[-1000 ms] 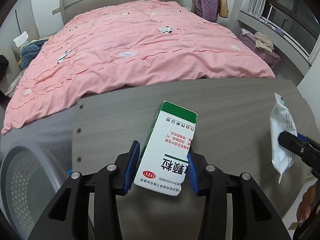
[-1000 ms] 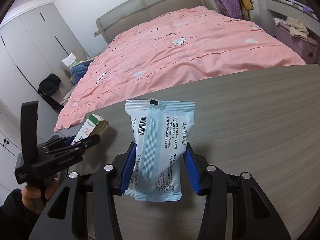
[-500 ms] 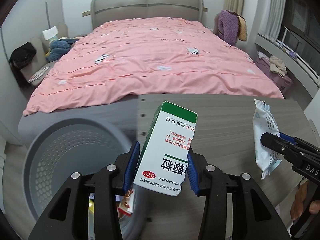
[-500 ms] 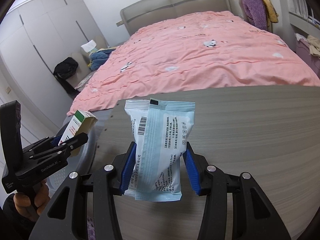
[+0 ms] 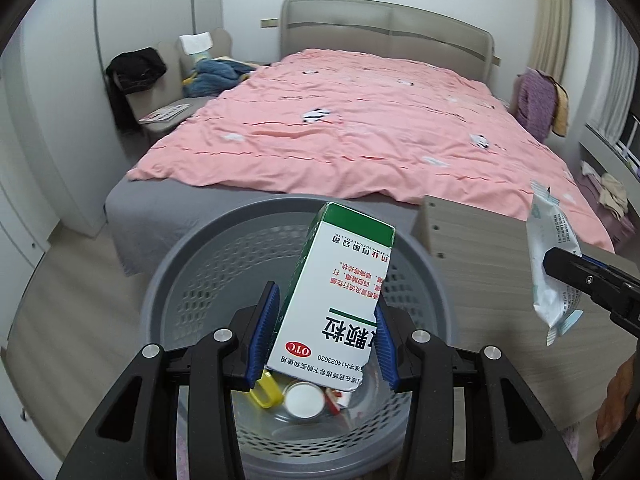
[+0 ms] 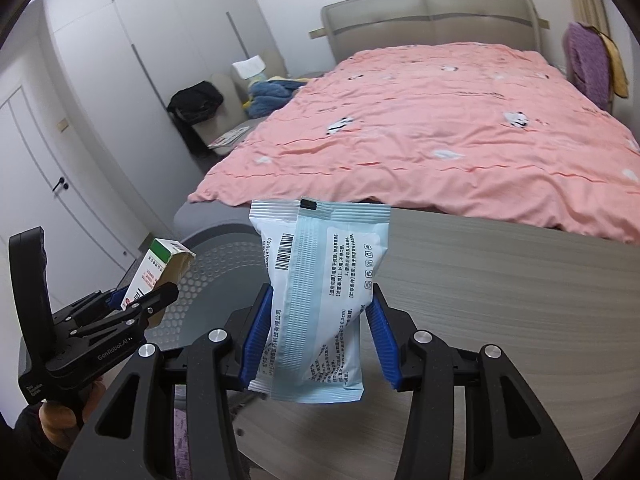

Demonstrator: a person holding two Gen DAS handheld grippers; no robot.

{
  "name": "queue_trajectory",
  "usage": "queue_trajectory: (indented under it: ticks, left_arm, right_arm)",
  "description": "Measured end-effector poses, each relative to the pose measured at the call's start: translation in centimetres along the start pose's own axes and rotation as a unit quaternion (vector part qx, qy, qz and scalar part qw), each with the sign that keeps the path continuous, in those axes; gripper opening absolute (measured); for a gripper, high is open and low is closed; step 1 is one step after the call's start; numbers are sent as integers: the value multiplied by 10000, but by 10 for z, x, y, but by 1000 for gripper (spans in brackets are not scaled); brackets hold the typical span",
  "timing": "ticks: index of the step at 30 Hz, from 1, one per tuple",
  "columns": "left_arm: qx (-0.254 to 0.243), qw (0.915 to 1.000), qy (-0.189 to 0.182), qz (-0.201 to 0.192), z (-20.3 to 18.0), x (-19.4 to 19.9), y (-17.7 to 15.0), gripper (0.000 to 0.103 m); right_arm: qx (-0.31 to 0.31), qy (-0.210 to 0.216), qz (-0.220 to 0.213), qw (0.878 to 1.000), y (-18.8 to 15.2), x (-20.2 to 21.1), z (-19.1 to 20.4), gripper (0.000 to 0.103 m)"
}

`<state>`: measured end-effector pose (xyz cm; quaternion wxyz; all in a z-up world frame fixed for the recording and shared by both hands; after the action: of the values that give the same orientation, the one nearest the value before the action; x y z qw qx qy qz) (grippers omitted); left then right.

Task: Collect trash
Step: 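Carry box and wrapper over the grey basket with both tools and release them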

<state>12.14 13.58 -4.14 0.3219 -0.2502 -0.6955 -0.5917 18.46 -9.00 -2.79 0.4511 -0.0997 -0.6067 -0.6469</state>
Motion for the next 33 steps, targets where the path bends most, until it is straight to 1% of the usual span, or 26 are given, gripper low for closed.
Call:
queue_trajectory:
  ticks: [3,5,8,12,17,22,24,26,27,28,29,30,33]
  left_arm:
    - [167,9997,163,-1,19,-2,-1,43]
    - [272,9995,166,-13,30,-3,-1,43]
    - [295,9992,261,-18,42,-6,-1,43]
    - [313,9990,323,28,51,-13,-2,43]
    - [330,9988,336,106,58,-22,-2,43]
    - [364,9986,365,106,63,-24,-2,44]
    - [366,9986,364,82,63,-22,-1,46]
    - [373,9985,382,72,64,-21,-2,52]
    - [378,9985,395,60,64,-20,-1,54]
    - [387,9984,409,48,65,-19,-1,58]
    - [396,9983,421,35,65,-18,-1,63]
    - [410,9982,440,13,66,-17,-1,65]
    - [433,9978,495,-4,67,-15,-1,70]
  right_arm:
    - [186,42,91,9998,1,-9,16,46]
    - [323,57,187,9993,0,-17,29,46]
    - [442,106,282,9986,0,-28,44,46]
    - [577,177,375,9975,-1,-43,60,46]
    - [674,220,485,9963,-2,-59,70,46]
    - [730,262,547,9955,-1,-69,76,47]
    - [749,280,548,9953,-1,-69,77,48]
    - [757,287,530,9953,0,-68,78,48]
    - [749,294,498,9955,0,-66,78,50]
    - [737,309,472,9957,1,-66,78,57]
    - [724,324,433,9959,2,-64,78,59]
    - [721,325,406,9960,3,-63,78,61]
    - [715,310,391,9962,3,-60,78,62]
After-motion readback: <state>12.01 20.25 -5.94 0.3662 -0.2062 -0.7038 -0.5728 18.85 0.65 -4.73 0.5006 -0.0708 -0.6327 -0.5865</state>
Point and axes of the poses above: each gripper's, at about its wrist camera, not at the fingertips, and x roughly against the way its jaws point, z to its left, y to its top, the point moved 7 cm from there along -x, roughly the way its jaws point, and after that the axes turned 6 degrees about x, right-handed, at the moved point
